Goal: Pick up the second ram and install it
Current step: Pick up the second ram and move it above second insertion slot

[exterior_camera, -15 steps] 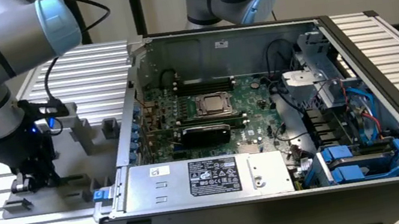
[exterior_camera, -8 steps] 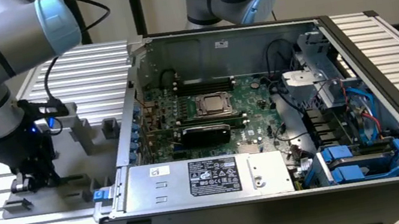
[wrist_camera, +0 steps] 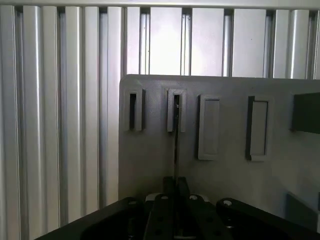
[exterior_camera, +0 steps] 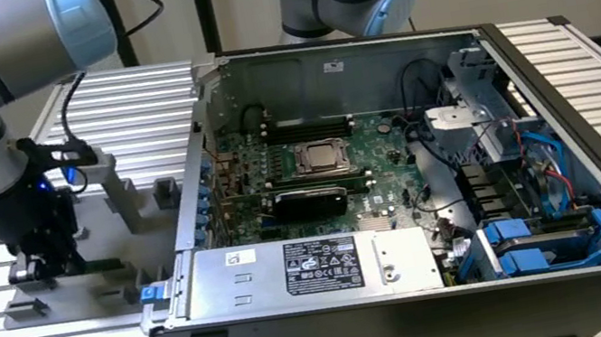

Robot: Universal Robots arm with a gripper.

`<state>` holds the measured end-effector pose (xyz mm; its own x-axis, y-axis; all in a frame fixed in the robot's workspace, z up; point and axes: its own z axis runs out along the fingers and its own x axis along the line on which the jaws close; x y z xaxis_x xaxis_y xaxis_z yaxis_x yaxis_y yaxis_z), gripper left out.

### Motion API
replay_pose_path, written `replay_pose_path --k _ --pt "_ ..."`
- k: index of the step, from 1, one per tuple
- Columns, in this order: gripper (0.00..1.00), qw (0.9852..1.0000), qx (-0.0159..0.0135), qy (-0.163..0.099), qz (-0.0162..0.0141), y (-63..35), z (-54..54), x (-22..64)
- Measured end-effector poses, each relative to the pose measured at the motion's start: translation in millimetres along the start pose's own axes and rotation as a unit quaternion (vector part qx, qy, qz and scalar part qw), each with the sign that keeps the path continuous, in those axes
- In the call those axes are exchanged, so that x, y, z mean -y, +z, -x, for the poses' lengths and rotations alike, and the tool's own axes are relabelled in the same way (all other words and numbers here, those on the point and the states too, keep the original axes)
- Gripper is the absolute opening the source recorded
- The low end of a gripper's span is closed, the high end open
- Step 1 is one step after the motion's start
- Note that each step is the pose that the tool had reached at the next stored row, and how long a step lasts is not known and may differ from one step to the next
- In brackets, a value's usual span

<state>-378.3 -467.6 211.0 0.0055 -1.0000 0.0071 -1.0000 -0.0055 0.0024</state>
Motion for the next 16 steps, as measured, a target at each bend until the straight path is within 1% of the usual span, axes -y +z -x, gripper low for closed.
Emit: replay_pose_path --k 1,16 --pt "0.0 1.0 0.0 0.0 0.0 -3.4 0.0 0.0" --pt "0.0 1.0 0.0 0.0 0.0002 -71.7 -0.4 0.3"
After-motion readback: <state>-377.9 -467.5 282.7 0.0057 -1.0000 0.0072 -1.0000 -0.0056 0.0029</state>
